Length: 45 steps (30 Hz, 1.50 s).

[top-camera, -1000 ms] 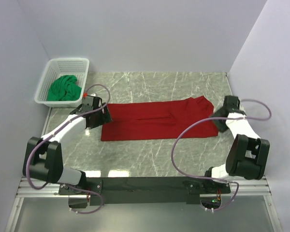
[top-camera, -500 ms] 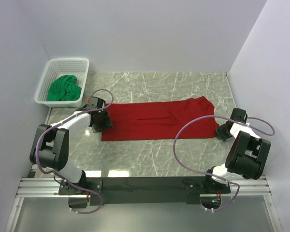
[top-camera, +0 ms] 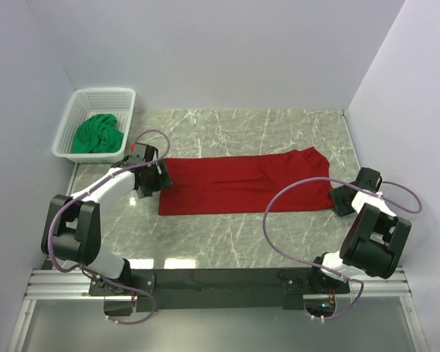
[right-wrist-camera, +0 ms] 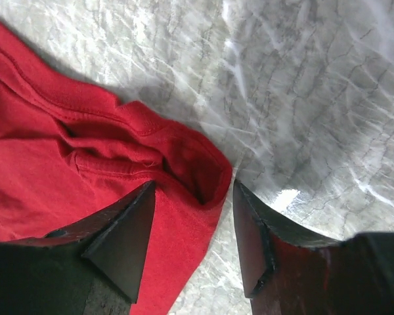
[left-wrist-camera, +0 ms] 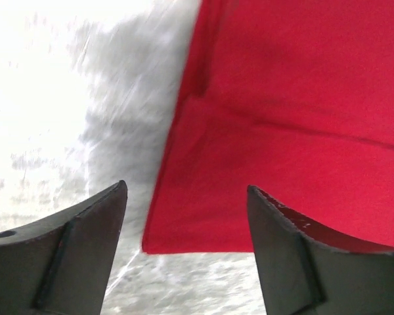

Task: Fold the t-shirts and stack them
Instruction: Fold the tshirt

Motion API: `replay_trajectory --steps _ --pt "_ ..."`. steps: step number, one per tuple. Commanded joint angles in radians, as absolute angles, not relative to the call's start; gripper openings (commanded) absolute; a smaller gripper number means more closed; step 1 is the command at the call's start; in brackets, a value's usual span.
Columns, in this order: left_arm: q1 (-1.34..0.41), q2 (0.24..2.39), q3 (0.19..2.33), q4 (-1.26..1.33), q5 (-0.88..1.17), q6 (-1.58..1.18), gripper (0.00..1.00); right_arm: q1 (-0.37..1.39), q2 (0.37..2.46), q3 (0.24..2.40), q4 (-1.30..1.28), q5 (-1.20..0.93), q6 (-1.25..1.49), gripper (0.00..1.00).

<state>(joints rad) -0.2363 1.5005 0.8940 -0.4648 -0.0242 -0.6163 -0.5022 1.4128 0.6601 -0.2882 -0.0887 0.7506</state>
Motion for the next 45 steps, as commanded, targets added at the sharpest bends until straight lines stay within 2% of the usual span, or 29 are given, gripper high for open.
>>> replay_trajectory --steps 1,8,13,17,19,23,26,27,33,38,43,45 --pt "-0.250 1.505 0.994 -0.437 -0.032 -0.583 0.80 -0.506 1.385 0.629 -0.259 -0.103 0.750 0.58" --pt "-0.310 1.682 1.159 -0.434 -0.057 -0.561 0.80 -0.505 1.396 0.603 -0.224 -0.133 0.767 0.56" --pt "-0.337 1.813 1.301 -0.452 -0.072 -0.555 0.74 -0.497 1.422 0.601 -0.207 -0.149 0.776 0.54" --pt "-0.342 1.923 1.376 -0.488 -0.071 -0.567 0.71 -0.486 1.440 0.610 -0.189 -0.150 0.779 0.41" --pt "-0.342 1.942 1.382 -0.494 -0.064 -0.580 0.65 -0.476 1.454 0.615 -0.178 -0.153 0.781 0.34" --pt "-0.333 1.942 1.330 -0.486 -0.052 -0.617 0.61 -0.428 1.502 0.669 -0.169 -0.134 0.793 0.10" --pt "-0.302 1.916 1.260 -0.480 -0.038 -0.643 0.57 -0.385 1.564 0.747 -0.178 -0.106 0.801 0.00" --pt "-0.292 1.907 1.217 -0.477 -0.031 -0.666 0.55 -0.362 1.583 0.771 -0.187 -0.101 0.804 0.00" --pt "-0.195 1.789 1.008 -0.434 0.046 -0.770 0.52 -0.273 1.835 1.130 -0.323 -0.022 0.740 0.00" --pt "-0.205 1.697 0.867 -0.302 0.233 -0.926 0.55 -0.264 2.083 1.628 -0.526 0.034 0.638 0.00" --pt "-0.356 1.681 0.862 -0.290 0.316 -0.977 0.60 -0.265 2.345 2.117 -0.653 0.087 0.531 0.00" --pt "-0.412 1.664 0.867 -0.287 0.318 -0.992 0.65 -0.268 2.405 2.198 -0.696 0.103 0.500 0.07"
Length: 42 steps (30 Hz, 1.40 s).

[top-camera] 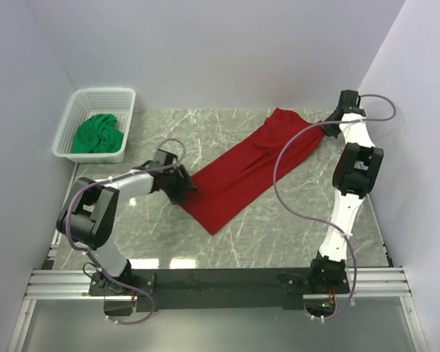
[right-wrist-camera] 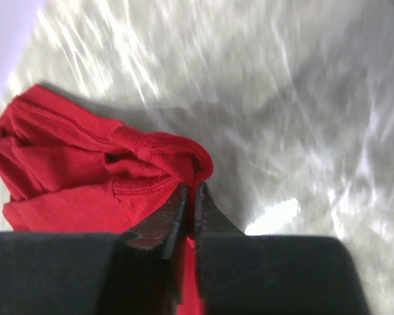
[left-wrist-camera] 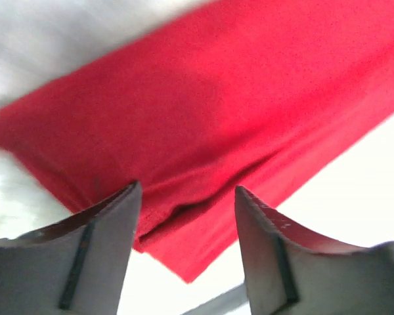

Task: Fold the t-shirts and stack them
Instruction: Fold the tshirt

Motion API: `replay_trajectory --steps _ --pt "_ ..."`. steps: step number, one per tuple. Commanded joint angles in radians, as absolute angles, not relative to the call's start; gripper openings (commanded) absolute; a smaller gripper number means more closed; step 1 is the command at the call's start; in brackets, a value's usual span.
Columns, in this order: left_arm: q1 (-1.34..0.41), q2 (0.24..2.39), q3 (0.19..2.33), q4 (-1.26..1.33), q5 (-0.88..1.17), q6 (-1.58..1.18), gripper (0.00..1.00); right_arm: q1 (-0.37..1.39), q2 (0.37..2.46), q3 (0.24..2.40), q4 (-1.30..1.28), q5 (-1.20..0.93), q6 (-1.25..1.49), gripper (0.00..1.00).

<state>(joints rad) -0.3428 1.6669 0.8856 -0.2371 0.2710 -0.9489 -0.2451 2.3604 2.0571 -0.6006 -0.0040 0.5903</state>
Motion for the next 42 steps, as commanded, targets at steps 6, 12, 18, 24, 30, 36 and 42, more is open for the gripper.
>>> replay_trajectory --steps 6,12,18,24,30,36,42 --pt "-0.428 1.531 0.905 -0.411 0.141 -0.950 0.84 -0.272 2.217 1.989 -0.574 0.080 0.469 0.51" --pt "-0.422 1.499 0.971 -0.482 -0.093 -0.821 0.87 -0.213 1.938 1.627 -0.500 0.045 0.498 0.57" --pt "-0.382 1.587 1.014 -0.472 -0.161 -0.712 0.84 -0.014 1.747 1.352 -0.468 0.038 0.554 0.52" --pt "-0.368 1.686 1.049 -0.471 -0.152 -0.644 0.77 0.277 1.710 1.238 -0.423 0.038 0.545 0.47" --pt "-0.370 1.729 1.054 -0.505 -0.172 -0.609 0.58 0.486 1.811 1.304 -0.423 0.003 0.522 0.47" --pt "-0.377 1.698 0.988 -0.515 -0.127 -0.612 0.40 0.610 1.902 1.338 -0.469 0.003 0.518 0.48" --pt "-0.411 1.635 0.876 -0.538 -0.068 -0.653 0.34 0.655 1.913 1.246 -0.489 -0.018 0.528 0.48"
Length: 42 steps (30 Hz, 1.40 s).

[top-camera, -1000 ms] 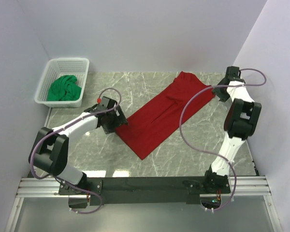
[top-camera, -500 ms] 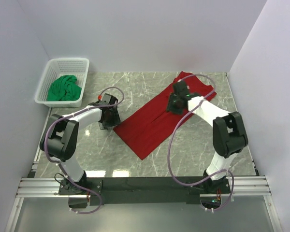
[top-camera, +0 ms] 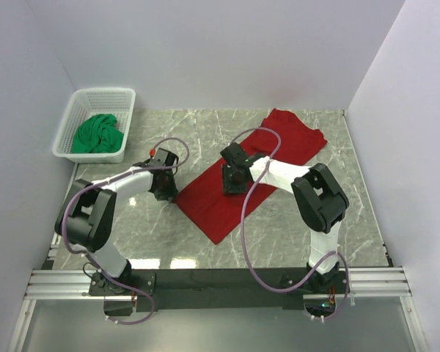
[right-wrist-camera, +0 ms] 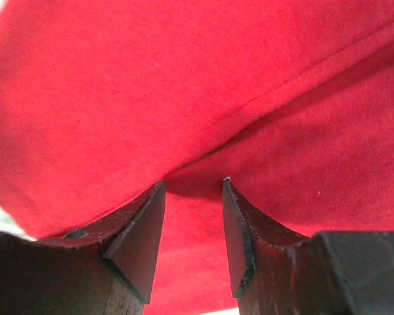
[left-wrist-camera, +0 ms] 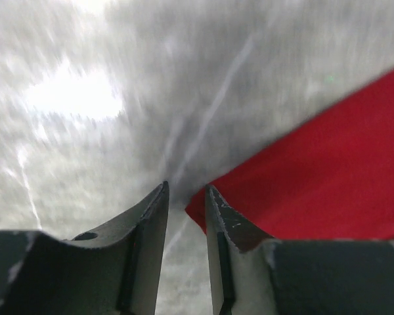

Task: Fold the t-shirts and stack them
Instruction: Fold the tshirt

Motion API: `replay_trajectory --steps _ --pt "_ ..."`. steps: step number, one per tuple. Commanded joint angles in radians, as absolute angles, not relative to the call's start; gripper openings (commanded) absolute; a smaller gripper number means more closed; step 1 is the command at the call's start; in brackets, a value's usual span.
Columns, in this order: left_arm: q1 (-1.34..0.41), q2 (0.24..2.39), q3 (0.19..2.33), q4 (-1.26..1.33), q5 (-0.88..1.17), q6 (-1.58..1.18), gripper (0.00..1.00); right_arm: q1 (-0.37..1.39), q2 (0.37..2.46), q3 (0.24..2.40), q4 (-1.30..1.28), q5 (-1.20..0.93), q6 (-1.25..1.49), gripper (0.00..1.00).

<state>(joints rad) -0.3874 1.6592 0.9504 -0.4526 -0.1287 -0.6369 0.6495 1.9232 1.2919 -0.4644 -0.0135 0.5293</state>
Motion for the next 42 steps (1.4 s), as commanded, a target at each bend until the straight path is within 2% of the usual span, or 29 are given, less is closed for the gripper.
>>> replay_trajectory --steps 1,7,10,13,14,16,17,20,22,26,33,42 --pt "-0.416 1.623 0.847 -0.543 -0.054 -0.670 0.34 0.660 1.907 1.224 -0.497 -0.020 0.528 0.48" --pt "-0.454 1.477 0.733 -0.578 0.031 -0.730 0.36 0.680 1.812 1.020 -0.541 -0.032 0.514 0.48" --pt "-0.454 1.372 0.724 -0.615 0.031 -0.742 0.42 0.681 1.731 0.930 -0.596 -0.006 0.497 0.48" --pt "-0.453 1.286 0.753 -0.643 0.005 -0.741 0.57 0.681 1.614 0.888 -0.667 0.035 0.466 0.48" --pt "-0.449 1.270 0.762 -0.643 0.005 -0.739 0.64 0.681 1.592 0.900 -0.687 0.046 0.462 0.49" --pt "-0.437 1.243 0.790 -0.627 -0.047 -0.732 0.70 0.681 1.533 0.931 -0.724 0.078 0.445 0.49" --pt "-0.422 1.235 0.795 -0.617 -0.076 -0.729 0.78 0.680 1.516 0.974 -0.724 0.077 0.440 0.49" --pt "-0.361 1.227 0.802 -0.552 -0.089 -0.697 0.90 0.680 1.493 1.055 -0.680 0.042 0.426 0.50" --pt "-0.318 1.230 0.793 -0.493 -0.092 -0.675 0.94 0.681 1.523 1.087 -0.632 0.008 0.433 0.50" --pt "-0.279 1.246 0.796 -0.431 -0.090 -0.638 0.97 0.678 1.626 1.188 -0.597 0.093 0.468 0.50" --pt "-0.267 1.233 0.759 -0.368 -0.075 -0.615 0.94 0.555 1.810 1.390 -0.528 0.282 0.612 0.50" --pt "-0.267 1.227 0.767 -0.373 -0.103 -0.621 0.94 0.430 2.104 1.730 -0.492 0.327 0.653 0.48"
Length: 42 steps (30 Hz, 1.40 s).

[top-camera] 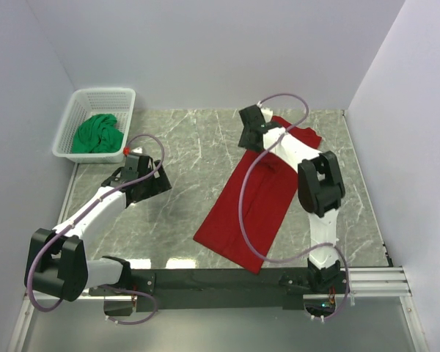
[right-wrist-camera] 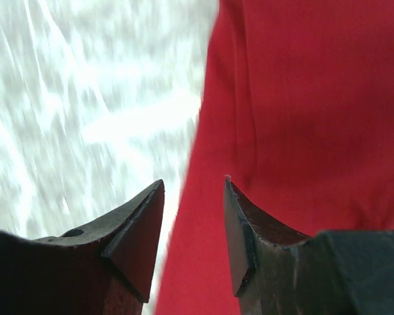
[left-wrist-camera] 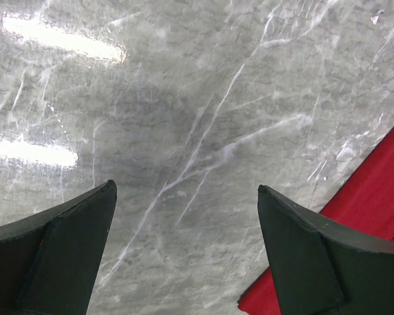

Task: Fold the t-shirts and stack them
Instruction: Fold the tshirt

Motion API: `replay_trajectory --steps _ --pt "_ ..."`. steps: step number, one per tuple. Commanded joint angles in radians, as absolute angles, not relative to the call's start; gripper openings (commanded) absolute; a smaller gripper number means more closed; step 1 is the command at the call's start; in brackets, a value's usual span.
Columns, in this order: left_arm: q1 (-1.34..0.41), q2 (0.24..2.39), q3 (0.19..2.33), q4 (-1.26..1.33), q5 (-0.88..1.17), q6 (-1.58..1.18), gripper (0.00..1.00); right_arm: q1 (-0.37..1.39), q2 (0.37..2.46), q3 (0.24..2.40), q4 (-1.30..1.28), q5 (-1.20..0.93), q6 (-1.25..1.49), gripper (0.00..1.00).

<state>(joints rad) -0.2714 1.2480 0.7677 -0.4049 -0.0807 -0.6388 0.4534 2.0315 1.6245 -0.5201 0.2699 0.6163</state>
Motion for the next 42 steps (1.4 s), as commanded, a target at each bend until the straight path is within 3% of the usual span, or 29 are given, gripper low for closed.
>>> replay_trajectory --steps 1,10,21,24,28,30,42 --pt "-0.267 1.227 0.767 -0.374 -0.104 -0.621 0.93 0.420 2.127 1.782 -0.502 0.327 0.660 0.48" --pt "-0.265 1.239 0.775 -0.376 -0.107 -0.618 0.93 0.385 2.289 1.954 -0.544 0.310 0.673 0.46" --pt "-0.259 1.243 0.772 -0.376 -0.100 -0.617 0.93 0.383 2.350 1.947 -0.603 0.291 0.747 0.43" --pt "-0.259 1.244 0.772 -0.373 -0.094 -0.617 0.93 0.383 2.352 1.924 -0.588 0.270 0.738 0.35" --pt "-0.259 1.247 0.773 -0.374 -0.089 -0.615 0.93 0.399 2.355 1.913 -0.560 0.239 0.677 0.10" --pt "-0.259 1.246 0.773 -0.374 -0.091 -0.615 0.93 0.411 2.353 1.914 -0.542 0.230 0.646 0.02" --pt "-0.258 1.229 0.769 -0.374 -0.098 -0.615 0.93 0.574 2.391 2.042 -0.488 0.085 0.328 0.00"
